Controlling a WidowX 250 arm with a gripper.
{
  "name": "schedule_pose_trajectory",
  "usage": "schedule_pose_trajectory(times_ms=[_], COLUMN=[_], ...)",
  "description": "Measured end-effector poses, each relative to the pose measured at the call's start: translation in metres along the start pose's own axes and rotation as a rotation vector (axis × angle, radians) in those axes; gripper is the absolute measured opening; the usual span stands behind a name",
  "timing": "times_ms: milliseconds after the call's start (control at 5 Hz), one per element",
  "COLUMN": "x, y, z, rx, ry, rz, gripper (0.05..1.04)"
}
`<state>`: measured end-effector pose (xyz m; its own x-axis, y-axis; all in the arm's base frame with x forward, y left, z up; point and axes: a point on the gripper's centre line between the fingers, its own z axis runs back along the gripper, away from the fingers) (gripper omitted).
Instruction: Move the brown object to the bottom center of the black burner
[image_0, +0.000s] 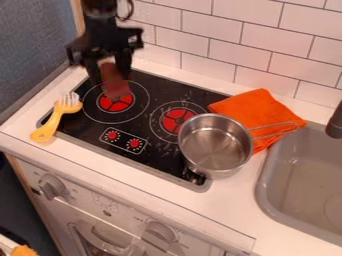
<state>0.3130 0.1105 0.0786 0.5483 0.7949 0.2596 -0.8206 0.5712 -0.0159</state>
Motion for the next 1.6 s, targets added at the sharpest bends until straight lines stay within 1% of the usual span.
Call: schedule_pose_trajectory(times_ms=[200,400,800,1000,1200,1400,1600], x=[-0.01,-0.02,-0.034,-0.033,-0.033,-0.031,-0.031], y=[0.009,0.014,0.021,0.023,0.026,0.027,0.028], z=[-0.01,-0.027,-0.059,-0.06,-0.061,-0.062,-0.062], rx=[0.033,0.065,0.121,0.123,0.137,0.12,0.112], ry=[-0.001,-0.001,0.06,0.062,0.124,0.131,0.149], rz=[0.09,0.201,0.285,0.298,0.303,0.304,0.297], gripper=[0.595,0.595,0.595,0.672,0.947,1.001,1.001])
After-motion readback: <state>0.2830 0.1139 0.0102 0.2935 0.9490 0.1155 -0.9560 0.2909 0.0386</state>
